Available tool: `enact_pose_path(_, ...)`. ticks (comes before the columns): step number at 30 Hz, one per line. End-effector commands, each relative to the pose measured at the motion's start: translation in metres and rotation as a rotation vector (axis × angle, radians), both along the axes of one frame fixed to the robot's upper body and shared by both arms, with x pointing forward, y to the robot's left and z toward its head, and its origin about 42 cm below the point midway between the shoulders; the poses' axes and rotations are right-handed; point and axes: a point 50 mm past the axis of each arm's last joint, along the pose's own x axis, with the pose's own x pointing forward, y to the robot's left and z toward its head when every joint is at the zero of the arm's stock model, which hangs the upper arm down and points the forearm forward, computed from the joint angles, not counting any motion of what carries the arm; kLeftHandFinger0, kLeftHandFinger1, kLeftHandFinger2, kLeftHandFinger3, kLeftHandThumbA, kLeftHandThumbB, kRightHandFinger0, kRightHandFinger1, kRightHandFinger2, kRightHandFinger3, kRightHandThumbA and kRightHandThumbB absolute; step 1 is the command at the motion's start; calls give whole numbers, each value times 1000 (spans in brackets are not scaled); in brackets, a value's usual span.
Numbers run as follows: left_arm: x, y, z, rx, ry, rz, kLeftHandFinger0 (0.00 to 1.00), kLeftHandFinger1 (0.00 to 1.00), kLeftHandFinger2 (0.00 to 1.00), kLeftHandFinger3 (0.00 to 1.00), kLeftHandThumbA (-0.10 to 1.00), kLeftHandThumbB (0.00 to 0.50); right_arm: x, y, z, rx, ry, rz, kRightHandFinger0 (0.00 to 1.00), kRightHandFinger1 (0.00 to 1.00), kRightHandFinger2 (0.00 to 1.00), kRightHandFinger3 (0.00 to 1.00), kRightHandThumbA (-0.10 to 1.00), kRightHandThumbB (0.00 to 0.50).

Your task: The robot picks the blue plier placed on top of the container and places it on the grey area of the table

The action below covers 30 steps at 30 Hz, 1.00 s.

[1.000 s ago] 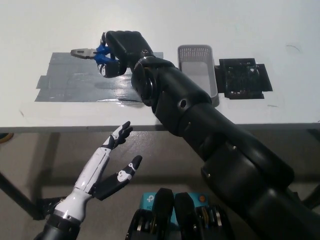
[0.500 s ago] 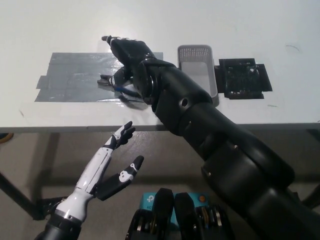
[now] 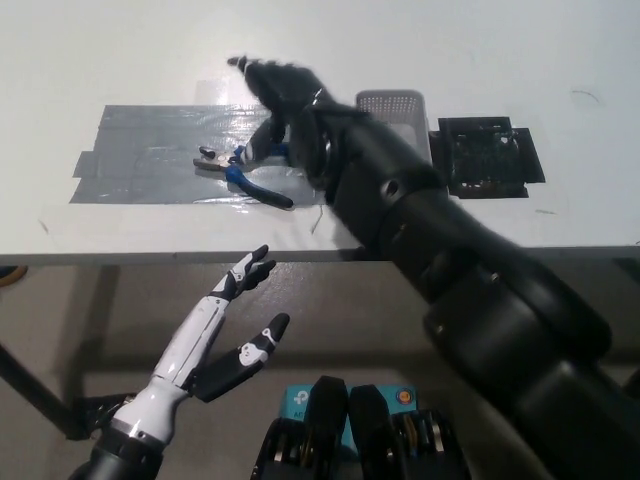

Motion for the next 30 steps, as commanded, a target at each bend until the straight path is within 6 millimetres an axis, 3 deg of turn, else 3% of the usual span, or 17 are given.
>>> enact_pose_path(1,4,1,19,19,-73,-14,974,932,931,1000,697,32,7,-10,125,193,-243,105,1000,1000,1000,1000,1000,500)
enact_pose_path(2,5,1,20,20,-73,-14,977,934,933,1000,697,32,8,-13,131,209,-250,109,1000,1000,1000,1000,1000,500)
enact_pose_path(4,8,0,22,22,-76,-6,982,949,956,1000,718,39,6,-37,164,302,-303,143,1000,1000,1000,1000,990,466)
enact_pose_path(6,8,0,23,14,-80,0,1000,975,980,1000,743,41,-4,-67,188,393,-346,205,1000,1000,1000,1000,945,417)
enact_pose_path(8,9,3,24,3,-86,4,1000,1000,1000,1000,758,37,-26,-105,202,453,-411,249,1000,1000,1000,1000,986,421)
enact_pose_path(9,9,3,24,2,-90,8,1000,1000,1000,1000,787,37,-40,-128,203,466,-455,268,1000,1000,1000,1000,1000,428)
enact_pose_path(10,12,6,26,2,-97,15,1000,1000,1000,1000,806,42,-57,-151,204,484,-483,273,1000,1000,1000,1000,1000,404)
enact_pose_path(12,16,9,28,-5,-97,25,1000,1000,1000,1000,871,48,-84,-183,196,533,-518,290,1000,1000,1000,1000,1000,409)
enact_pose_path(13,16,10,27,-7,-96,27,1000,1000,1000,1000,876,49,-91,-190,193,538,-526,289,1000,1000,1000,1000,1000,410)
enact_pose_path(16,19,14,22,-46,-86,44,1000,1000,1000,1000,943,57,-159,-242,150,642,-585,288,1000,1000,1000,1000,1000,398)
enact_pose_path(17,20,15,22,-50,-87,47,1000,1000,1000,1000,946,58,-165,-244,147,651,-586,296,1000,1000,1000,1000,1000,399)
enact_pose_path(19,22,16,23,-44,-84,63,1000,1000,1000,1000,986,68,-203,-256,121,683,-587,338,1000,1000,1000,1000,1000,402)
enact_pose_path(22,27,22,25,-55,-78,96,1000,1000,1000,1000,1000,69,-248,-254,94,685,-588,405,1000,1000,1000,1000,1000,394)
enact_pose_path(25,35,28,24,-72,-71,120,1000,1000,1000,1000,1000,68,-274,-245,79,769,-590,437,1000,1000,1000,1000,1000,381)
enact_pose_path(27,37,28,22,-72,-72,131,1000,1000,1000,1000,1000,67,-283,-238,68,834,-577,462,1000,1000,1000,1000,992,352)
enact_pose_path(30,32,29,13,-82,-44,140,1000,1000,1000,1000,1000,67,-295,-228,45,890,-552,460,1000,1000,1000,1000,999,360)
